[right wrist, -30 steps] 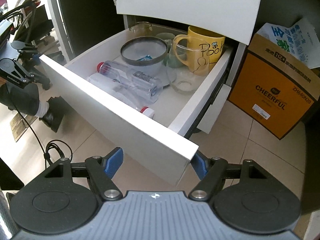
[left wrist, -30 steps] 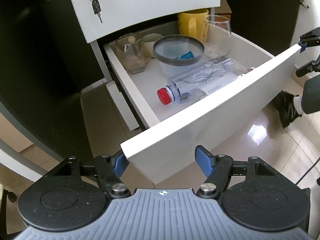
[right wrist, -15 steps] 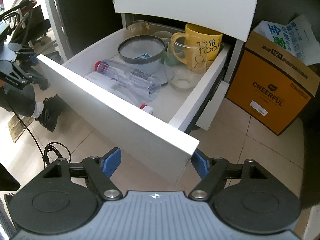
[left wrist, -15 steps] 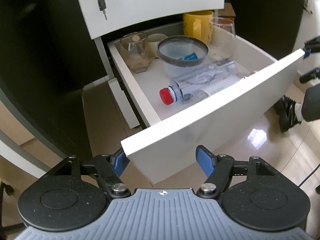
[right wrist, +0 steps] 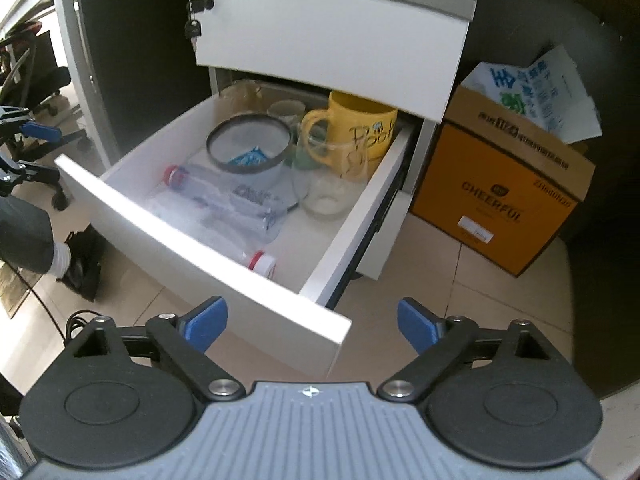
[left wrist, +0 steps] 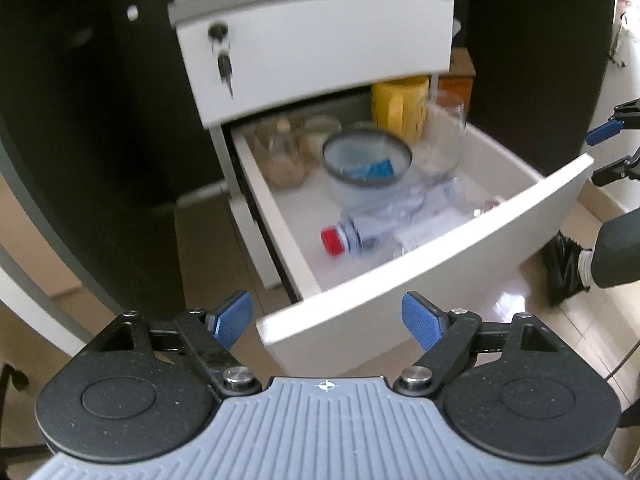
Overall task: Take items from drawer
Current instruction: 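Hold the drawer with the left tool while the right tool reaches inside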
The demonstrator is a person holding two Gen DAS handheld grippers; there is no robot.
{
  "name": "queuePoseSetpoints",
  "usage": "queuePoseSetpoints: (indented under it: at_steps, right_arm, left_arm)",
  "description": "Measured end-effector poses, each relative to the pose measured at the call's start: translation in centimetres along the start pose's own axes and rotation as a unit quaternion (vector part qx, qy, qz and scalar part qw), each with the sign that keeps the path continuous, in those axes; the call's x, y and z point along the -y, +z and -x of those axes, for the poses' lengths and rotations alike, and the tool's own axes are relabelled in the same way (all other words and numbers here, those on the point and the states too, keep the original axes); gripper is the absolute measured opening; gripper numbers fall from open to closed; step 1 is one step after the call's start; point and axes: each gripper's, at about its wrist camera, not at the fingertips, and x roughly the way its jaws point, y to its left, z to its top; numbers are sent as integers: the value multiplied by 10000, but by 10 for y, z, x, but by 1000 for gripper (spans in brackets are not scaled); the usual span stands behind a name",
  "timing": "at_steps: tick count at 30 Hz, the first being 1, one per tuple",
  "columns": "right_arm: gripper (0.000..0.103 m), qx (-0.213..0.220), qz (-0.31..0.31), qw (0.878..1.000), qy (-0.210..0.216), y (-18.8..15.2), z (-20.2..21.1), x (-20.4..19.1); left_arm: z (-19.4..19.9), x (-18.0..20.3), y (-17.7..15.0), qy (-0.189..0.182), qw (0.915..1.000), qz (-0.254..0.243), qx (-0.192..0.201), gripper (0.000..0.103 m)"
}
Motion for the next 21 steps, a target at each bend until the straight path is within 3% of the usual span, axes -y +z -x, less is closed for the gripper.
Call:
queuePoseSetpoints:
  at_steps: [7,21]
  right_arm:
    - [101,221,-85,9994,-259,27,-1,-1]
    - [102,118,94,9990,-426,69,-55,11]
  left_arm:
    - [14,10,27,46,9994,99,320,91]
    - [-18,30,58,-322,9987,198,336,93]
